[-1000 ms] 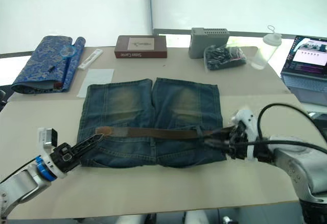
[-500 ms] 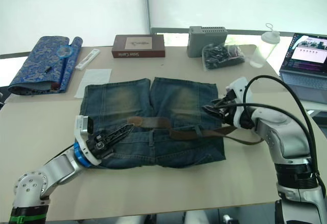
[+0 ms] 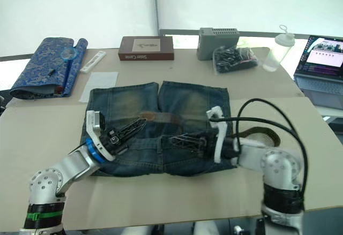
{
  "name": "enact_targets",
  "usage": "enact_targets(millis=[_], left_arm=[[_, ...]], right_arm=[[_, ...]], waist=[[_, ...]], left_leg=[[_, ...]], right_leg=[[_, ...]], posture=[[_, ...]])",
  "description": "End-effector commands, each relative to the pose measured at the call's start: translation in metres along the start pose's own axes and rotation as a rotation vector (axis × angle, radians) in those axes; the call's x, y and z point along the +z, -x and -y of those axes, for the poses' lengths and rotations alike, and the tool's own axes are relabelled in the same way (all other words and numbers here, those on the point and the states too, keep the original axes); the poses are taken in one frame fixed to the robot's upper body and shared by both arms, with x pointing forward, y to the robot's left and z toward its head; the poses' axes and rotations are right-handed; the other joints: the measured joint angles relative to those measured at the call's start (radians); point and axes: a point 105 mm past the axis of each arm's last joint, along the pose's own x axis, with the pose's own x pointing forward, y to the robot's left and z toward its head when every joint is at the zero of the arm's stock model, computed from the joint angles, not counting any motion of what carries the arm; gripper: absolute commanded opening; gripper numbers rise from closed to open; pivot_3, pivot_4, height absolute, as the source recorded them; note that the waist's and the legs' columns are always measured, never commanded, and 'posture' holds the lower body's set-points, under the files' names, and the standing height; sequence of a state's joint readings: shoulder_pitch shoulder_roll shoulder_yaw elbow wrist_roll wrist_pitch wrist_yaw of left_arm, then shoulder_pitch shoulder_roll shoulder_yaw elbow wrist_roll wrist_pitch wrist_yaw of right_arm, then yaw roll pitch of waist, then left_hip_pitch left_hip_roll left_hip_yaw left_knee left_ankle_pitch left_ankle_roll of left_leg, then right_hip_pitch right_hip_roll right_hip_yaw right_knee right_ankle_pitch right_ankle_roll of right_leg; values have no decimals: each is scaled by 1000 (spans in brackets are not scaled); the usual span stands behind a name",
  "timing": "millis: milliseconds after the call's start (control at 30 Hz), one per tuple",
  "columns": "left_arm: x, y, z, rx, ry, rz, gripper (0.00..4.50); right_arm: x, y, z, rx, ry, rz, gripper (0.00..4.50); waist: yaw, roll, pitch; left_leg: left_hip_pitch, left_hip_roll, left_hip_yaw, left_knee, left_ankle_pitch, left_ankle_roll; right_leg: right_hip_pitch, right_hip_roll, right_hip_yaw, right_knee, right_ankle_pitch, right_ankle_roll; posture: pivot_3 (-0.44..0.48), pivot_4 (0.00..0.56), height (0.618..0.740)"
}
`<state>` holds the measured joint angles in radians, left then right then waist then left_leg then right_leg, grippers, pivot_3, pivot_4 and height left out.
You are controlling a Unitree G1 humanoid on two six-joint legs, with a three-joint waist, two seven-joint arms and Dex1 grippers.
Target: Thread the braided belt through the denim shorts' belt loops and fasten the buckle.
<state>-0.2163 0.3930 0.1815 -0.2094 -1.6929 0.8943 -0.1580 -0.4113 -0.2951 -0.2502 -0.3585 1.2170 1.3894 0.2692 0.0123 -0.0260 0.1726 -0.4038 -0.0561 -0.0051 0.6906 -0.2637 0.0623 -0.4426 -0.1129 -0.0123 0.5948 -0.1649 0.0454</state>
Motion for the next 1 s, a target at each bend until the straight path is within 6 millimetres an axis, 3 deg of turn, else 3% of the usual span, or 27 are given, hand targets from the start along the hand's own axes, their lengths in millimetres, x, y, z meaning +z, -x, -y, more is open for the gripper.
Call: enact_targets(millis=[33, 233, 400, 567, 667, 833, 933, 1000], left_arm=[[-3, -3, 7, -36, 4, -18, 0], [-14, 5, 4, -10, 4, -71, 0], [-16, 8, 1, 6, 6, -81, 0], [-19, 7, 2, 7, -1, -93, 0], [-23, 2, 3, 22, -37, -110, 0], [-21, 0, -2, 105, -217, -142, 0], [-21, 13, 8, 116, -476, -251, 1002], [-21, 22, 10, 120, -661, -319, 1971]], right_arm=[[18, -1, 2, -51, -21, 109, 2533], [36, -9, 0, -47, -135, 261, 2533], [36, -12, -3, -40, -181, 272, 2533], [33, -13, -2, -67, -180, 250, 1103], [31, -14, 4, -117, -162, 239, 24], [32, -13, 8, -153, -112, 222, 24], [29, -11, 10, -178, -69, 188, 0], [24, -9, 12, -205, -20, 144, 0]], waist=[[-1, 0, 0], [-4, 0, 0], [-8, 0, 0], [-11, 0, 0], [-15, 1, 0], [-15, 0, 0], [-18, 1, 0], [-25, 1, 0]], left_leg=[[0, 0, 0, 0, 0, 0], [2, 0, 0, -3, 2, -3], [3, 1, 1, -4, 2, -3], [5, 1, 2, -4, 3, -2], [5, 1, 2, -4, 3, -2], [5, 1, 3, -4, 3, -2], [5, 1, 3, -4, 3, -2], [5, 1, 4, -5, 3, -2]], right_leg=[[0, 0, 0, 0, 0, 0], [-1, 4, 0, 1, 0, -2], [0, 5, 0, 1, 0, -2], [2, 5, 0, 1, 0, -2], [2, 5, 0, 1, 0, -2], [3, 5, 1, 1, 0, -2], [3, 6, 1, 1, 0, -2], [2, 6, 1, 1, 0, -2]], posture=[[0, 150, 740], [0, 150, 740], [0, 150, 740], [0, 150, 740], [0, 150, 740], [0, 150, 740], [0, 150, 740], [0, 150, 740]])
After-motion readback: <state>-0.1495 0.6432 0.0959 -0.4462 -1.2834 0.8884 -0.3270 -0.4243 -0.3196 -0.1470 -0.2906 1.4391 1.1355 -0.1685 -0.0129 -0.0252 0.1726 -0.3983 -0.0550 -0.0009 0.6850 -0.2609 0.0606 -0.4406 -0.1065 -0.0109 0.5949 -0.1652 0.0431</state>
